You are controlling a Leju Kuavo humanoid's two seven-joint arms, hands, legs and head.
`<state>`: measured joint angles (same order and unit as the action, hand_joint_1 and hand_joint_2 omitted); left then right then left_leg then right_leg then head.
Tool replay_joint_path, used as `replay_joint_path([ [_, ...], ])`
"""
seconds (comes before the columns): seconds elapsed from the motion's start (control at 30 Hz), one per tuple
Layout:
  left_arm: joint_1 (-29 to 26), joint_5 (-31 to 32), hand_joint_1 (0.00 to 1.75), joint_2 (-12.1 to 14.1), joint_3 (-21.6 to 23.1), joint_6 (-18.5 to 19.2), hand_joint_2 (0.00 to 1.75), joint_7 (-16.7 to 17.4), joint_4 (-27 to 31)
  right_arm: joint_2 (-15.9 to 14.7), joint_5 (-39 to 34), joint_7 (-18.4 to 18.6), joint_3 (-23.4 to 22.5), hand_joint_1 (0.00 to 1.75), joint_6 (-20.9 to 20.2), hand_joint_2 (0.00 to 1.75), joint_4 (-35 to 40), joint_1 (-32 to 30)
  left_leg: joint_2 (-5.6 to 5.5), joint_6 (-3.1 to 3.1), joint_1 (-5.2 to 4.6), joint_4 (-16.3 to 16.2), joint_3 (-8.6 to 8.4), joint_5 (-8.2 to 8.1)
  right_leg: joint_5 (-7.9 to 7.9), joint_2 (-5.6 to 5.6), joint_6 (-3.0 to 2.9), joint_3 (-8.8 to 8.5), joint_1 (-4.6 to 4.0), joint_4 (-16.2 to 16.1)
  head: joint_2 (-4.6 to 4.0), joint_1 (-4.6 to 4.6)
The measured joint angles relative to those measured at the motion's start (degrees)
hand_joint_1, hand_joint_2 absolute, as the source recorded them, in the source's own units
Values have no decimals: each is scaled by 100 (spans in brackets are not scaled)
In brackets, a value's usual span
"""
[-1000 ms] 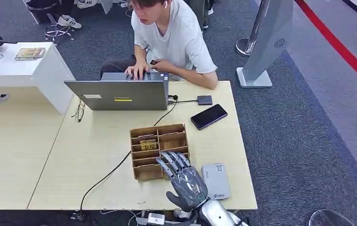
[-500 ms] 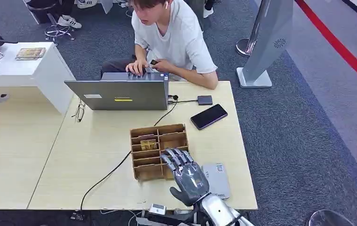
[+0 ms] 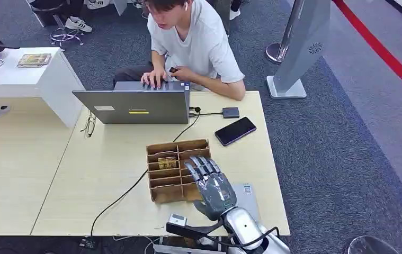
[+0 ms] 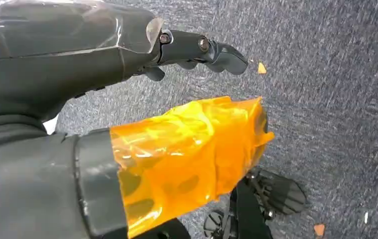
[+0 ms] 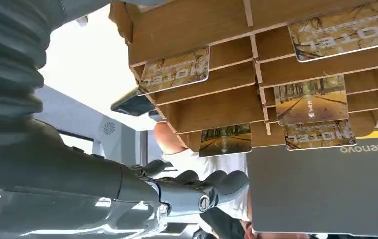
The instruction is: Pass the card to the sensor for recognition and then transmit it.
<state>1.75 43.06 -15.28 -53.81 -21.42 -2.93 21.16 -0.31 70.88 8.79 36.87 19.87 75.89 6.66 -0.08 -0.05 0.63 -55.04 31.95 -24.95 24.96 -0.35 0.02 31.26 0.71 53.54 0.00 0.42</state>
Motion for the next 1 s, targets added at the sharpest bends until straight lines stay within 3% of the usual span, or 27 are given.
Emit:
replay_joint_path([
  [0.47,-25,83,0,-17,13,-37,0,0,83,15,44,9,-144,24,35,175,-262,9,0,0,0,0,0,0,0,0,0,0,0,0,0,2],
  [0.5,-23,81,0,-17,13,-48,0,0,83,15,46,7,-149,47,35,175,-269,8,0,0,0,0,0,0,0,0,0,0,0,0,0,2],
  [0.53,-22,81,0,-15,13,-61,0,-2,83,15,46,7,-153,47,35,175,-275,9,0,0,0,0,-1,0,0,0,0,0,0,0,0,0],
  [0.57,-21,81,0,-11,13,-76,0,-11,83,15,46,2,-162,72,37,175,-282,9,0,0,0,0,-1,0,0,0,0,0,0,0,0,2],
  [0.73,1,79,0,11,13,-131,0,-66,79,15,44,2,-216,65,79,175,-326,8,0,0,0,0,0,0,0,0,0,0,0,0,0,2],
  [0.87,43,76,0,20,13,-155,0,-79,31,15,42,-6,-240,86,131,175,-339,11,0,0,0,0,0,0,0,0,0,0,0,0,0,2],
  [1.0,48,76,0,35,13,-168,0,-79,18,15,42,-7,-249,77,131,175,-339,11,0,0,0,0,0,0,0,0,0,0,0,0,0,2],
])
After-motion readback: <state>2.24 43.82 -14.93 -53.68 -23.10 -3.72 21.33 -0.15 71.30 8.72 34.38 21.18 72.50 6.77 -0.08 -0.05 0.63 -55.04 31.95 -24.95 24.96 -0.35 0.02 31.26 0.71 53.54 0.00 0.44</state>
